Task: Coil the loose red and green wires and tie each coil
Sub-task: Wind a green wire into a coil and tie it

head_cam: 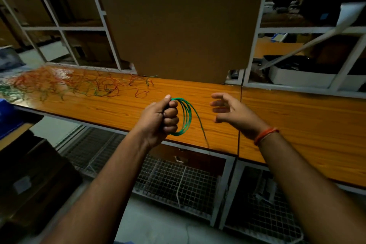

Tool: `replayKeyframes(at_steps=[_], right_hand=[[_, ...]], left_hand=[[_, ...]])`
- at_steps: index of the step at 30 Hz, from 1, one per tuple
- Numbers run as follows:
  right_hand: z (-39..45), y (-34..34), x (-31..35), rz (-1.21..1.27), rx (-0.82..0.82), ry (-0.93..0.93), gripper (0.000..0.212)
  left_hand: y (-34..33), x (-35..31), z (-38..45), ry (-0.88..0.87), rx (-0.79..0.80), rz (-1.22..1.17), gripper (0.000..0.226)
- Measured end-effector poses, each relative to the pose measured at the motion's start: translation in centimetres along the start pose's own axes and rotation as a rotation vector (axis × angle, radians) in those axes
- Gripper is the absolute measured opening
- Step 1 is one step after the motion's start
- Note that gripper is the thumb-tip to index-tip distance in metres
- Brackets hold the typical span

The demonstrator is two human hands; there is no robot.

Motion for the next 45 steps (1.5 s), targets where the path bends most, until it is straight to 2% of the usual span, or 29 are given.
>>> replayKeyframes(at_steps=[4, 8, 11, 14, 16, 17, 19, 22, 24, 26, 28, 31, 33, 36, 38, 40, 43, 45], right_hand=[[-1.7, -2.8, -1.6, 0.224, 0.166, 0.009, 0.058], [-2.7, -4.4, -4.8, 0.257, 0.203, 0.001, 0.025], [-3.6, -5.0, -7.8, 0.279, 0.03, -0.031, 0.013], [-4.0, -4.4, -10.6, 0.35, -0.294, -0.106, 0.014], [-3.9, -3.6, -11.4, 0.224, -0.532, -0.063, 0.013], [-3.8, -3.2, -11.1, 0.103, -0.586, -0.007, 0.011], [-3.5, -2.9, -9.3, -0.158, -0.546, 0.149, 0.009], [-3.0, -3.0, -5.8, -0.505, -0.372, 0.443, 0.008], [-3.2, -3.5, -3.5, -0.6, -0.231, 0.563, 0.01], [-3.5, -4.1, -1.4, -0.594, -0.118, 0.644, 0.012], [-3.9, -4.7, 0.4, -0.545, -0.053, 0.686, 0.013], [-4.2, -5.8, 2.9, -0.476, -0.009, 0.706, 0.007], [-4.2, -6.1, 4.3, -0.427, 0.035, 0.644, 0.005], [-3.7, -5.2, 6.0, -0.446, 0.139, 0.502, 0.015], [-3.0, -4.0, 6.7, -0.54, 0.132, 0.486, 0.019], [-2.2, -3.0, 6.9, -0.52, 0.017, 0.482, 0.017], [-1.1, -2.6, 5.6, -0.31, -0.163, 0.454, 0.01], [-0.6, -3.2, 3.7, -0.157, -0.214, 0.405, 0.008]], left_hand=[[0.0, 1.0, 0.4, 0.21, 0.203, -0.26, 0.033], [1.0, 1.0, 1.3, 0.265, 0.316, -0.505, 0.032], [2.3, 0.4, 2.2, 0.233, 0.318, -0.595, 0.041], [3.9, -0.3, 3.0, 0.175, 0.213, -0.624, 0.046], [4.7, -0.5, 3.3, 0.147, 0.143, -0.605, 0.045], [4.7, -0.5, 3.4, 0.135, 0.115, -0.58, 0.043], [4.5, -0.3, 3.5, 0.106, 0.073, -0.529, 0.038], [3.9, -0.3, 4.0, 0.059, -0.005, -0.456, 0.032], [3.4, -0.1, 4.4, 0.017, -0.078, -0.382, 0.032], [3.0, 0.3, 4.4, -0.067, -0.134, -0.249, 0.03], [2.7, 0.9, 4.1, -0.172, -0.148, -0.045, 0.028], [2.4, 1.7, 3.5, -0.298, -0.036, 0.254, 0.028], [2.3, 2.1, 3.3, -0.358, -0.001, 0.438, 0.027], [2.7, 2.5, 3.7, -0.437, 0.039, 0.622, 0.036], [3.1, 2.5, 4.0, -0.42, 0.091, 0.606, 0.035], [3.4, 2.4, 4.3, -0.361, 0.122, 0.559, 0.032], [3.1, 2.9, 4.1, -0.227, 0.164, 0.434, 0.041], [2.7, 3.3, 3.9, -0.114, 0.213, 0.298, 0.039]])
Point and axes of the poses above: each hand's wrist, its own z-axis towards the middle knuckle, its own y-axis out of the back of the hand, x = y × z, the point moved 1 cm from there along z, towards the middle knuckle, and after that the axes turned 12 degrees about -x, right-handed, at the moved point
